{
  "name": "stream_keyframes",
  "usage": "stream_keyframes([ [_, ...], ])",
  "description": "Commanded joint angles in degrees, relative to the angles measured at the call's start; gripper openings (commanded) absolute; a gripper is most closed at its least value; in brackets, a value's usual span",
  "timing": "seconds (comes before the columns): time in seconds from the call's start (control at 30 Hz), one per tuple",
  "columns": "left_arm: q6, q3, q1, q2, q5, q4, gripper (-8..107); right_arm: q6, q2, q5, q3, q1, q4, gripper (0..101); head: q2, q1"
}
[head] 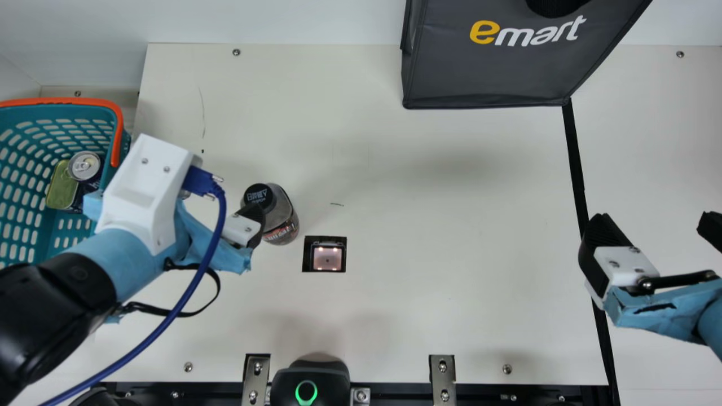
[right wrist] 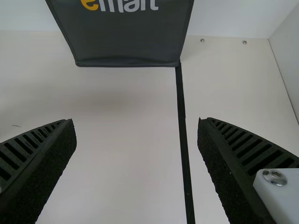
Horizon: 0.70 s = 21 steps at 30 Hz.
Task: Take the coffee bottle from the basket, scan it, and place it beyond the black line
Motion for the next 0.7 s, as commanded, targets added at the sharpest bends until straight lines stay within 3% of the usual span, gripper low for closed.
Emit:
stream_keyframes([
  [0.0,-1.02,-0.15,-0.40,0.65,-0.08,0.62,90,0.00,0.00,0.00,0.00,0.00,0.00,91,0.00,-0.96],
  [0.67,-14.78,-3.96,-5.88,8.82,1.05,6.80,90,0.00,0.00,0.00,0.00,0.00,0.00,91,0.00,-0.96],
])
